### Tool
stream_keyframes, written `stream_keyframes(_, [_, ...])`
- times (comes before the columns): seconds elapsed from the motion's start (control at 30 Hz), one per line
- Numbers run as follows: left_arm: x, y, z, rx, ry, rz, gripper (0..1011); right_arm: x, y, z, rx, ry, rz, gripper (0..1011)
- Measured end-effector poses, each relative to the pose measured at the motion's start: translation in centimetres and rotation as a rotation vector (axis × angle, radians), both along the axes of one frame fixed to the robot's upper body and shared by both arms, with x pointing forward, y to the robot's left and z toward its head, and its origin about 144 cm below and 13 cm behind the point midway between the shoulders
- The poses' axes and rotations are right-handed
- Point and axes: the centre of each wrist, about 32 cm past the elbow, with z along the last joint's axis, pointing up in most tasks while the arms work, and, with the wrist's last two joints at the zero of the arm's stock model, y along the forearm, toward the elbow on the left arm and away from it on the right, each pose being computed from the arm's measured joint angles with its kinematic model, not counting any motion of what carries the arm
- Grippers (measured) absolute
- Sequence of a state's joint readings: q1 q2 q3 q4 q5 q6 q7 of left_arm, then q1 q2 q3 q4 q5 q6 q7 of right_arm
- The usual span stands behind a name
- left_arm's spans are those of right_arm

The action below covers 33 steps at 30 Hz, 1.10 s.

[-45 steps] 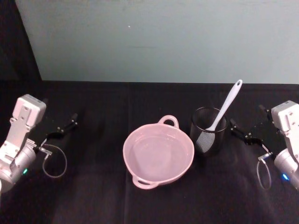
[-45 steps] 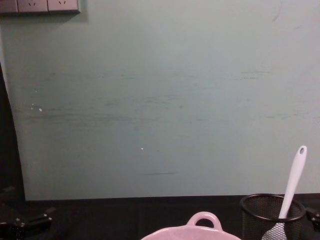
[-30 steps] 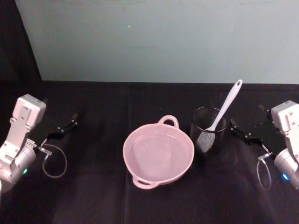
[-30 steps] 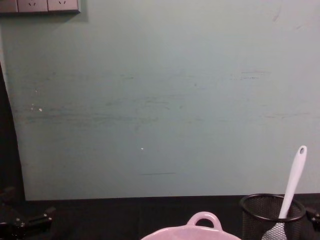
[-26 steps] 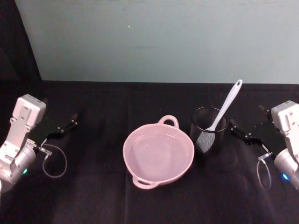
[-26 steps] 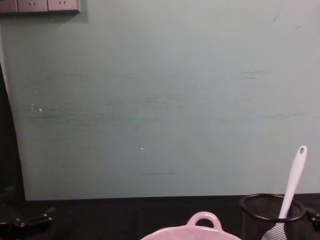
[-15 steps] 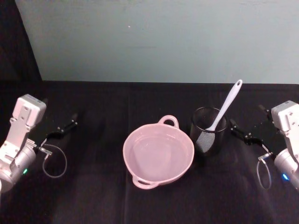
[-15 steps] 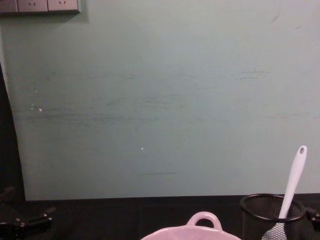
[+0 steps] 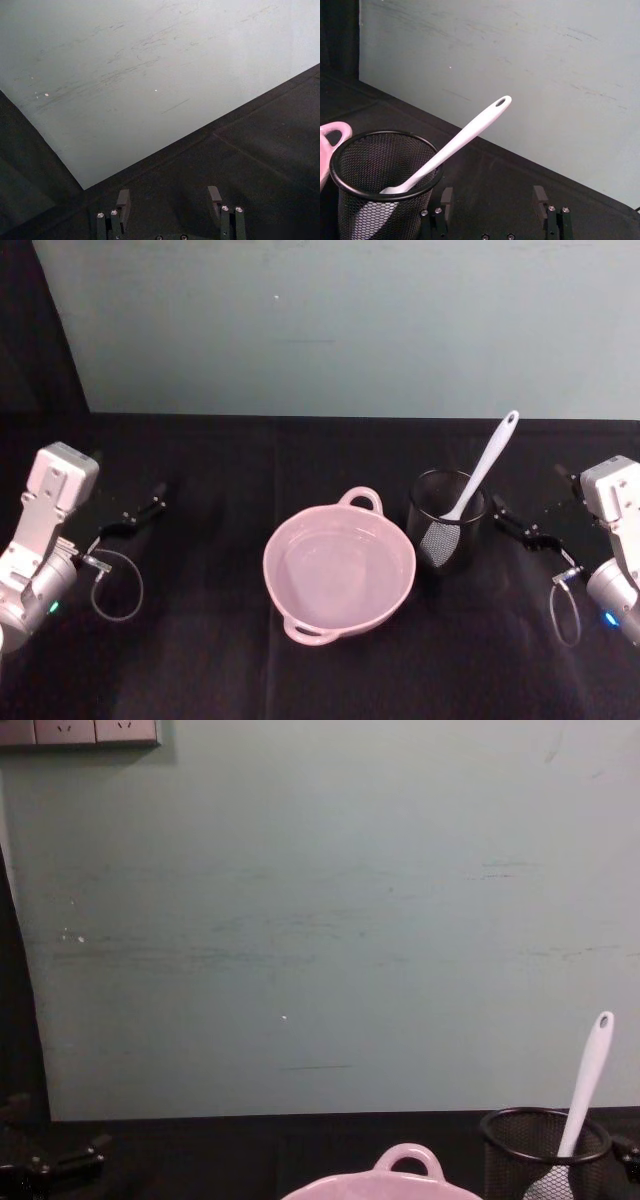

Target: Use the one hand to pick up the spoon and stir the clear water in the bowl.

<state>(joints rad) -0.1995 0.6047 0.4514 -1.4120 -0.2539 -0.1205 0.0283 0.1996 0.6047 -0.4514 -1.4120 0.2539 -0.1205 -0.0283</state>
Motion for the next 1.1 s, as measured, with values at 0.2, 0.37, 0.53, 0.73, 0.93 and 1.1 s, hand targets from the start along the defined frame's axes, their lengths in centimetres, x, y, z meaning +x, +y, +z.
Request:
stream_keyframes(0.2, [0.00,0.00,0.00,0.000,0.000,0.000,1005,0.00,0.00,0.00,0.000,0.000,0.000,1003])
stream_keyframes(0.37, [0.00,0.00,0.00,0.000,0.000,0.000,1005,0.00,0.00,0.00,0.000,0.000,0.000,1003])
stream_keyframes(0.53, [0.00,0.00,0.00,0.000,0.000,0.000,1005,0.00,0.00,0.00,0.000,0.000,0.000,1003])
stream_keyframes(0.73, [0.00,0.00,0.00,0.000,0.000,0.000,1005,0.00,0.00,0.00,0.000,0.000,0.000,1003])
stream_keyframes(0.93, [0.00,0.00,0.00,0.000,0.000,0.000,1005,0.00,0.00,0.00,0.000,0.000,0.000,1003])
stream_keyframes(1.1, [0.00,0.00,0.00,0.000,0.000,0.000,1005,0.00,0.00,0.00,0.000,0.000,0.000,1003])
